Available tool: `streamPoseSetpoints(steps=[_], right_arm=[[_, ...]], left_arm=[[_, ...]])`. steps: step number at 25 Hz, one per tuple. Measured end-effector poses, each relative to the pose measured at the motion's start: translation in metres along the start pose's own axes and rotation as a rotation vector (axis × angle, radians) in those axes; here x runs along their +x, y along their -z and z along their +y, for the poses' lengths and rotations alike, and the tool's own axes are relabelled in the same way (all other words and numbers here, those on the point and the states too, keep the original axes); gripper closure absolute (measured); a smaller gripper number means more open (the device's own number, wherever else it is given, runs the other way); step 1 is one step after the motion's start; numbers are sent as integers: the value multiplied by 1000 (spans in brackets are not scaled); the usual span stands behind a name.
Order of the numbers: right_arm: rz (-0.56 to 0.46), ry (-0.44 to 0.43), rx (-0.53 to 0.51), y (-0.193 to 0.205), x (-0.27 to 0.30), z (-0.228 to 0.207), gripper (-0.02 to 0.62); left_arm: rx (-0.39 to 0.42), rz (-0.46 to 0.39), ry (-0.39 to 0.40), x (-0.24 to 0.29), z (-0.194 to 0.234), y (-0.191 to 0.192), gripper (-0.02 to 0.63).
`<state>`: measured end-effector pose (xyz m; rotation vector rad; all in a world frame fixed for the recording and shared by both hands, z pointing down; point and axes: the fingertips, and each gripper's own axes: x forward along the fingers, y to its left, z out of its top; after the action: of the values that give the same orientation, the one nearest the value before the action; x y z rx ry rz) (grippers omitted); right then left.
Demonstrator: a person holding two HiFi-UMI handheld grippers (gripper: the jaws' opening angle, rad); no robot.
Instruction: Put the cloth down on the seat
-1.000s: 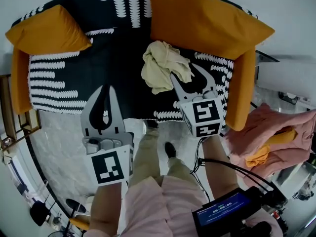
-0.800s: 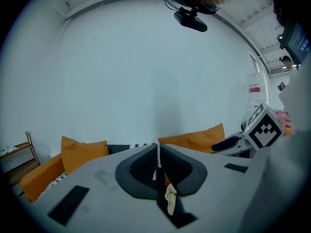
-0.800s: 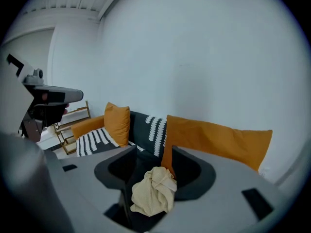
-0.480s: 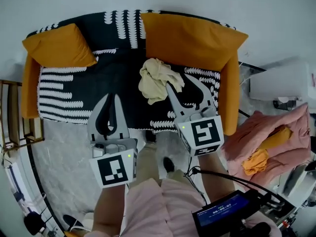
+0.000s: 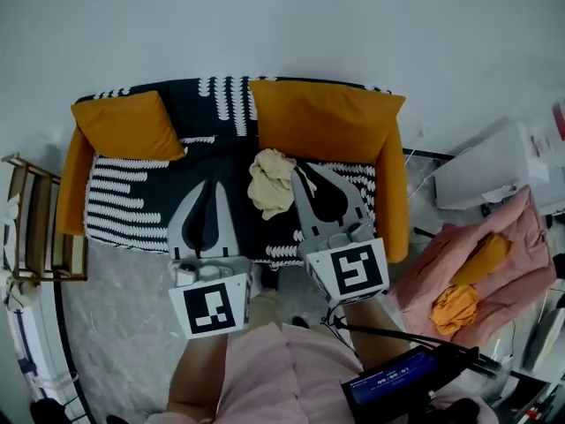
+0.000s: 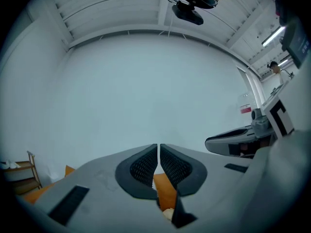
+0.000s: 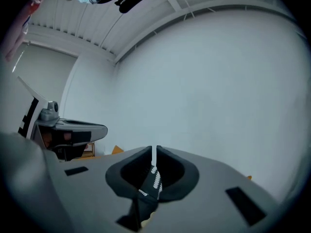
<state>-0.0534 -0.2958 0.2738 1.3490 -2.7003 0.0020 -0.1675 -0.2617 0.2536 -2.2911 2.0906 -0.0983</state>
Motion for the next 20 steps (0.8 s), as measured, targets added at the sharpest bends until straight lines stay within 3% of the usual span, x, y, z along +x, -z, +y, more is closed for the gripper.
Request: streamPoseSetpoints(steps=[3, 12, 20], right_arm=[[-50, 26, -7, -23, -16, -3, 594], [-157, 39, -62, -64, -35, -3, 595], [-181, 48, -79, -74, -39, -3, 595]], left_arm=[[19, -18, 4, -7, -10, -17, 581], [20, -78, 25, -13, -27, -51, 581], [34, -100, 42, -14, -34, -60, 581]])
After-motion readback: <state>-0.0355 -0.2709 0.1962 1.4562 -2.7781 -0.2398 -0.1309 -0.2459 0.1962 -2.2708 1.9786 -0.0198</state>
